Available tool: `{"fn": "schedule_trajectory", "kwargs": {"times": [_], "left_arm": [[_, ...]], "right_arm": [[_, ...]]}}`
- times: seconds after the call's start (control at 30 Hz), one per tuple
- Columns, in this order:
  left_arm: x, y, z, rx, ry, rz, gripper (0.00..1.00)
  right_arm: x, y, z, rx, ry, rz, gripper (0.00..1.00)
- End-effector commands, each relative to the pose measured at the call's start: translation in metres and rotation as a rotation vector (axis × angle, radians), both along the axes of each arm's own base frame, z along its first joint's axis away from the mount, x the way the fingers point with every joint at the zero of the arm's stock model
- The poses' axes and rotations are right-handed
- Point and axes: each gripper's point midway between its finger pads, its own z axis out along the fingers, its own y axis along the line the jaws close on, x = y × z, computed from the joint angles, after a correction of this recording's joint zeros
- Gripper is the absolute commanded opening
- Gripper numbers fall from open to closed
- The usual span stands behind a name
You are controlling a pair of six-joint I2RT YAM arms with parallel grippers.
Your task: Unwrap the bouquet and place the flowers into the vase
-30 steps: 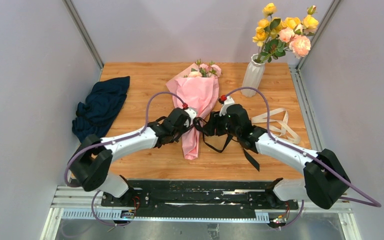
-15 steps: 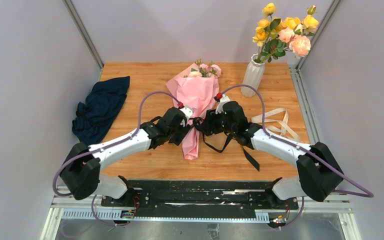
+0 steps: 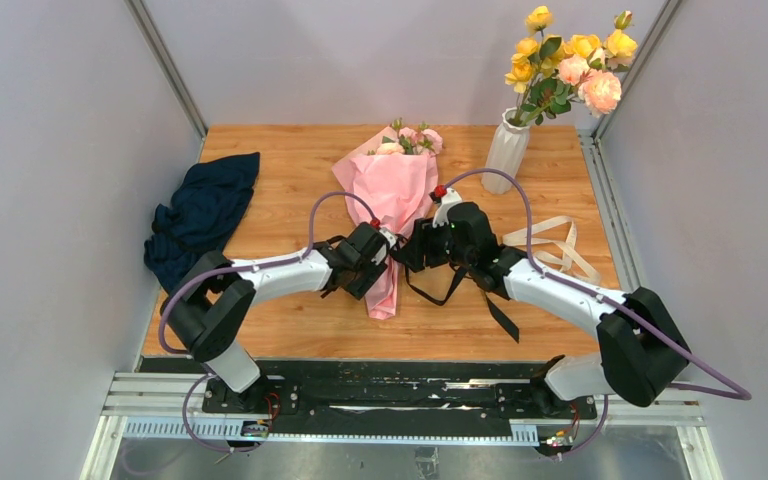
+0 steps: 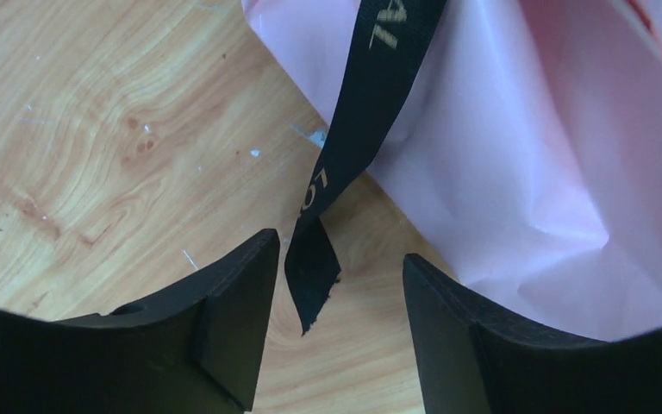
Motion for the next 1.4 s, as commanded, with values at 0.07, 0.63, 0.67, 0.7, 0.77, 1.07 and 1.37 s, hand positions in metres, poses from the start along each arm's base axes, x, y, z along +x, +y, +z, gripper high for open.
{"fn": "schedule_trajectory", "kwargs": {"times": [0.07, 0.63, 0.67, 0.7, 0.77, 1.07, 1.37], "left_arm": [[0.009, -0.006, -0.014, 0.058, 0.028, -0.002, 0.45], [-0.003, -0.014, 0.020, -0.019, 0.012, -0.027, 0.00], [-0.005, -0.012, 0.021, -0.012, 0.013, -0.023, 0.00], [-0.007, -0.011, 0.022, -0.011, 0.013, -0.021, 0.00], [-0.009, -0.010, 0.028, -0.025, 0.002, -0.017, 0.00], [-0.014, 0.014, 0.088, -0.085, -0.132, 0.071, 0.00], [-0.025, 0.113, 0.252, -0.246, -0.595, 0.498, 0.00]], "right_arm": [[0.003, -0.012, -0.001, -0.018, -0.009, -0.026, 0.54], [0.052, 0.072, -0.005, 0.184, 0.072, 0.113, 0.42], [0.061, 0.076, -0.021, 0.175, 0.102, 0.104, 0.38], [0.068, 0.079, -0.030, 0.179, 0.115, 0.101, 0.35], [0.082, 0.083, -0.044, 0.205, 0.145, 0.093, 0.31], [0.113, 0.072, -0.079, 0.334, 0.246, 0.065, 0.20], [0.122, 0.068, -0.096, 0.309, 0.268, 0.066, 0.09]]}}
